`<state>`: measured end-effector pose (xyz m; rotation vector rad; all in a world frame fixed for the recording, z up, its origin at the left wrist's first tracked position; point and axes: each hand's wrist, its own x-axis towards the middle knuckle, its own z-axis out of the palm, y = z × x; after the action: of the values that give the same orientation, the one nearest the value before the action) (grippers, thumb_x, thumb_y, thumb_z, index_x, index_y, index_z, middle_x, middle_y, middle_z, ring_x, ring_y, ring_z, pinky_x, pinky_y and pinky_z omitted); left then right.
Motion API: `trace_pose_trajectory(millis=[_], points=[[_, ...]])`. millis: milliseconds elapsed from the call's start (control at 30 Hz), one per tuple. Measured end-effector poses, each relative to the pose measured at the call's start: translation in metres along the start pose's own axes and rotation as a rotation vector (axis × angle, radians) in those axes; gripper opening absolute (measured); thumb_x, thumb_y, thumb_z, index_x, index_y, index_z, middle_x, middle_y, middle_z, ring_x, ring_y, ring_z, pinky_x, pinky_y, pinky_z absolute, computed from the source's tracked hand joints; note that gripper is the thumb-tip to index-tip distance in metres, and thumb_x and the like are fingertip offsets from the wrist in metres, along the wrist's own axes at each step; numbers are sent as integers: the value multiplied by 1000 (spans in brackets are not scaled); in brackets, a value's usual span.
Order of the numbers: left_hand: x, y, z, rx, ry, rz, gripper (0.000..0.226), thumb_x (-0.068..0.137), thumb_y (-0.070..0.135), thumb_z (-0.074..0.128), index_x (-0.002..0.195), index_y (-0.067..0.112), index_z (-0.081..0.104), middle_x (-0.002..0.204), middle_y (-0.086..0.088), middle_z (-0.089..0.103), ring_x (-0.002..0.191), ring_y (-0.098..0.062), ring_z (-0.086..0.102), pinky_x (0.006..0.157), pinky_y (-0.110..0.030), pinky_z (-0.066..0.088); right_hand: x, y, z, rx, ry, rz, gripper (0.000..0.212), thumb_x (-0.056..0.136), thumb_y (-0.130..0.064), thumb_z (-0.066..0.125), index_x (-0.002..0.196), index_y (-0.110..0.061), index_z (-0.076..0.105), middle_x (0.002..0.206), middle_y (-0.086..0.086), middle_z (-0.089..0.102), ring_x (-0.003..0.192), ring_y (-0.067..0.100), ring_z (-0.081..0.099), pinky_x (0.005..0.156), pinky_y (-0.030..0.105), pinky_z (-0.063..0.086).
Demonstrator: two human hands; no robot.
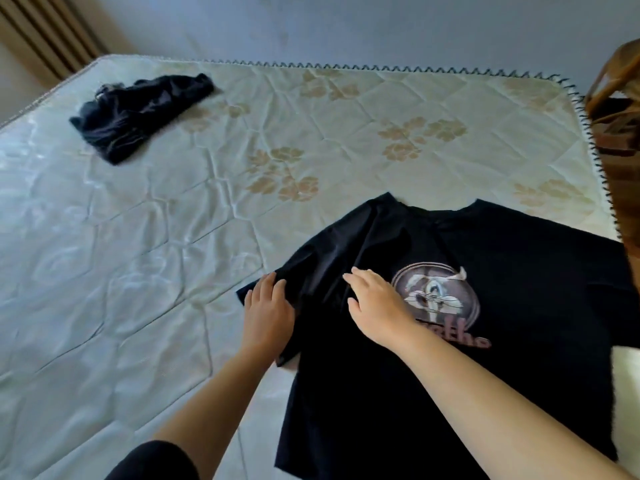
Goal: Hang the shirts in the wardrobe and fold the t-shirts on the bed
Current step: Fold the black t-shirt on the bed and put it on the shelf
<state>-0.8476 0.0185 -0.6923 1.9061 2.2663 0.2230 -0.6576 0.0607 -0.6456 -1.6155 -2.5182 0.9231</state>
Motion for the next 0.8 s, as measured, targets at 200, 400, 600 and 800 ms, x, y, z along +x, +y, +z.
trace_pose_trajectory(millis=[200, 400, 600, 800], points=[[-24, -97, 14, 22, -25, -200, 64, 82, 21, 23, 140, -1, 37, 149, -19, 32, 139, -33, 30, 110, -54, 26, 19, -46, 34, -30, -124, -62, 50, 101, -22, 33, 149, -18, 20, 158, 0, 12, 146, 19, 6, 118, 38, 12], [-27, -123, 27, 9, -35, -218, 82, 73, 44, 3, 151, 19, 12, 158, 4, 2, 141, -5, -9, 116, -45, -1, 46, -81, 62, -90, -101, -123, 49, 100, -28, 37, 146, -15, 27, 146, 5, 31, 135, 21, 28, 108, 31, 27], [-13, -130, 30, -33, -41, -209, 76, 76, 45, 4, 150, 27, 6, 152, 13, -10, 138, -2, -14, 116, -43, -2, 80, -112, 80, -150, -27, -124, 59, 93, -42, 46, 141, -13, 27, 129, 8, 40, 118, 25, 41, 95, 35, 38], [18, -135, 28, -51, -6, -275, 76, 76, 49, 3, 150, 32, 8, 157, 12, -3, 141, -2, -10, 116, -40, -4, 107, -122, 86, -244, -31, -65, 57, 93, -42, 46, 140, -14, 29, 130, 11, 43, 115, 29, 47, 89, 37, 41]])
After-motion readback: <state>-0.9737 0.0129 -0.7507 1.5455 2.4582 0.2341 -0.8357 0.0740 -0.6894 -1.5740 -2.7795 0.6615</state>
